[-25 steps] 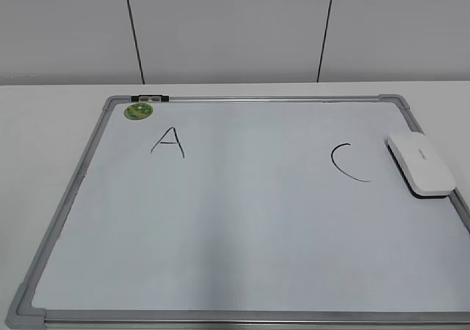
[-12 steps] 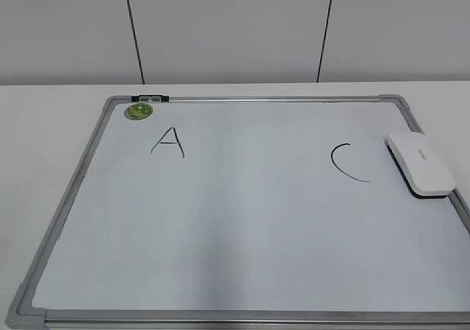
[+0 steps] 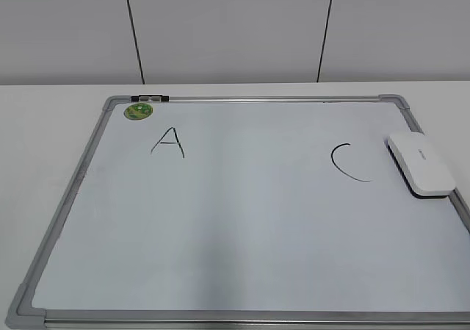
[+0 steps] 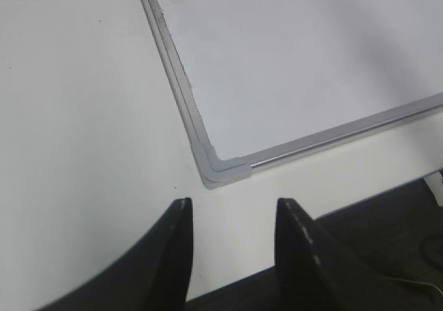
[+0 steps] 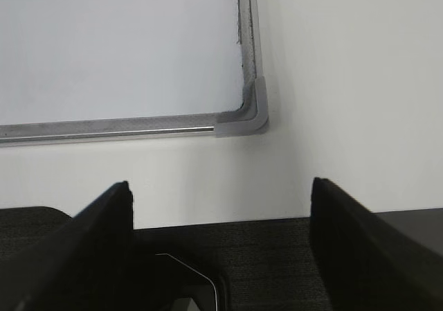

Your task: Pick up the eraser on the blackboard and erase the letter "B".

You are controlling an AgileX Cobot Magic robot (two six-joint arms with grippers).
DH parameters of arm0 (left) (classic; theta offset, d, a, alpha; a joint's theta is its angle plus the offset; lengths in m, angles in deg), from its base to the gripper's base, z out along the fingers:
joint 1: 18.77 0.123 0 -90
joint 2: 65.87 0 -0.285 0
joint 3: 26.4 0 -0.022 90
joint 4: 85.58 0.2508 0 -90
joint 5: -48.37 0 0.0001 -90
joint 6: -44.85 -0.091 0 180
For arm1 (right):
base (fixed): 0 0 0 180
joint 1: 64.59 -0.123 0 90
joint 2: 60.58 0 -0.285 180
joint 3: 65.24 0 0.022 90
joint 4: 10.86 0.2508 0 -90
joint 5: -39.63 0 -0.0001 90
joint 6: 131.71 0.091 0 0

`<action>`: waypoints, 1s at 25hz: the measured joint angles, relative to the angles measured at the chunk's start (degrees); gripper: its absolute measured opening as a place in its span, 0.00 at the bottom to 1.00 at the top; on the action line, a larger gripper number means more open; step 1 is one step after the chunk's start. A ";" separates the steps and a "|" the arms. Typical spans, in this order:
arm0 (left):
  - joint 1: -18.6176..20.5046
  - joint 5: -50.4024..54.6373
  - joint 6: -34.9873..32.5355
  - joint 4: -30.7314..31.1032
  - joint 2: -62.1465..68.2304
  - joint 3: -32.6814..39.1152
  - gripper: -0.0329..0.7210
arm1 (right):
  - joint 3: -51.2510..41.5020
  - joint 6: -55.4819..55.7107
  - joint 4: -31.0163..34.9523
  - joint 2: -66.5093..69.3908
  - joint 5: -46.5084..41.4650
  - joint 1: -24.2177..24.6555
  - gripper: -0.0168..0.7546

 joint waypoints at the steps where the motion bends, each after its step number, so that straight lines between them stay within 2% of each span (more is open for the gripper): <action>1: 1.08 0.00 0.00 0.00 -1.25 0.00 0.40 | 0.00 0.00 0.00 0.00 -0.07 0.00 0.78; 12: 11.36 0.24 0.00 0.00 -10.20 0.00 0.38 | 0.00 0.00 0.00 -1.04 0.02 0.00 0.78; 25: 12.06 0.24 0.04 0.00 -10.44 0.00 0.37 | 0.00 0.00 0.00 -21.70 -0.23 0.00 0.78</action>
